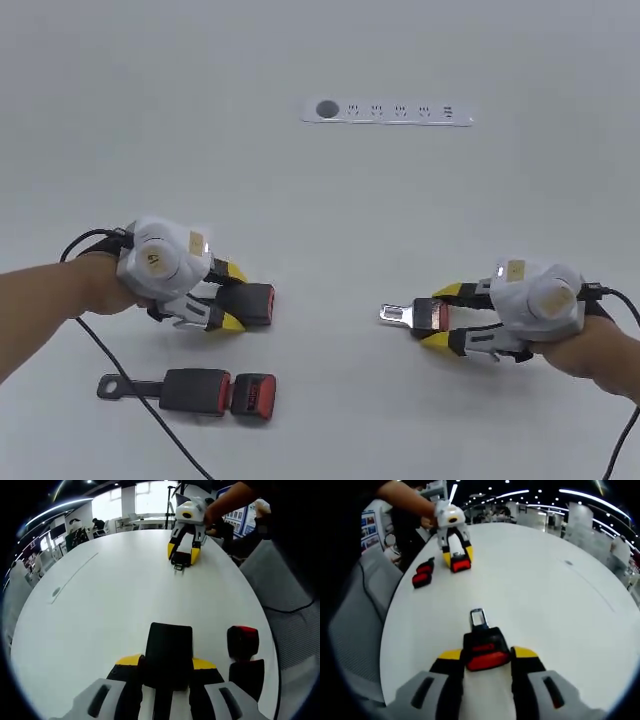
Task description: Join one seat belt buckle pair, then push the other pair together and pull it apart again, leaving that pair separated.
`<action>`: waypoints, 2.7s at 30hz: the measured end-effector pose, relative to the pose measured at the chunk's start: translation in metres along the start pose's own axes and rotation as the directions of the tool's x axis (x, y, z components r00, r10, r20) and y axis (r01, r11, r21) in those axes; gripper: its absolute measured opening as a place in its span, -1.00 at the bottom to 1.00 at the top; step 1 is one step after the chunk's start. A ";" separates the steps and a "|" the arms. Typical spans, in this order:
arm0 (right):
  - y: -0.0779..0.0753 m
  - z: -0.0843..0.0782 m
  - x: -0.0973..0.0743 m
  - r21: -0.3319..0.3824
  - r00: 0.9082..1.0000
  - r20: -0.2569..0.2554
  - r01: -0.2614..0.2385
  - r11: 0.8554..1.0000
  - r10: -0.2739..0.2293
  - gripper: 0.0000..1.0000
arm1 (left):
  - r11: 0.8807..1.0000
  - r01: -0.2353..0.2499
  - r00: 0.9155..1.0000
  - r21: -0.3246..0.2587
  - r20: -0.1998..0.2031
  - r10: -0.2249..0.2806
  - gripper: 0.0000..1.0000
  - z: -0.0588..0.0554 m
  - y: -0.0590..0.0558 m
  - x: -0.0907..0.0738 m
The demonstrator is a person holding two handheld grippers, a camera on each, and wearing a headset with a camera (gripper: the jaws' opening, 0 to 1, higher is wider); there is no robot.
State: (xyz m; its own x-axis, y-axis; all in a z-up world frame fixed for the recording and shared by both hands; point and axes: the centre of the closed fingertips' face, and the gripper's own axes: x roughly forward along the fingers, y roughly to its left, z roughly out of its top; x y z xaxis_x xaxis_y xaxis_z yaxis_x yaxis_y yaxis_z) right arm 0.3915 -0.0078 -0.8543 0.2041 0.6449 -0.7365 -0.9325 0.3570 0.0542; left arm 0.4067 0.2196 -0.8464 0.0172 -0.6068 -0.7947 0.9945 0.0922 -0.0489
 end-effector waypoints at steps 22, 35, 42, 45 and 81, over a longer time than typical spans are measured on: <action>-0.013 0.018 -0.016 0.068 0.989 0.041 0.136 0.988 -0.139 0.35 | 1.000 -0.008 0.995 0.019 -0.101 0.009 0.29 0.006 0.000 -0.008; -0.001 0.045 -0.051 0.256 0.914 0.177 0.316 0.914 -0.366 0.86 | 0.916 -0.292 0.936 -0.274 0.116 0.333 0.81 0.039 0.009 -0.063; 0.020 0.059 -0.065 0.282 0.882 0.226 0.347 0.894 -0.414 0.93 | 0.848 -0.353 0.863 -0.395 0.212 0.458 0.94 0.039 -0.002 -0.088; 0.033 0.063 -0.069 0.248 0.883 0.228 0.354 0.902 -0.409 0.96 | 0.838 -0.367 0.847 -0.405 0.226 0.480 0.97 0.040 -0.014 -0.096; 0.087 0.023 -0.099 0.284 0.866 0.206 0.393 0.875 -0.456 1.00 | 0.762 -0.385 0.793 -0.521 0.236 0.561 1.00 -0.005 -0.090 -0.130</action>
State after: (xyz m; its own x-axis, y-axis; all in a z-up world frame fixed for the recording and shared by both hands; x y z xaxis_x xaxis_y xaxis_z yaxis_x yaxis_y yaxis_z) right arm 0.2966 -0.0247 -0.7611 0.6629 0.5350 -0.5238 -0.6510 0.7575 -0.0501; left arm 0.3141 0.2936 -0.7420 0.5962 -0.6156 -0.5154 0.6977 0.7149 -0.0467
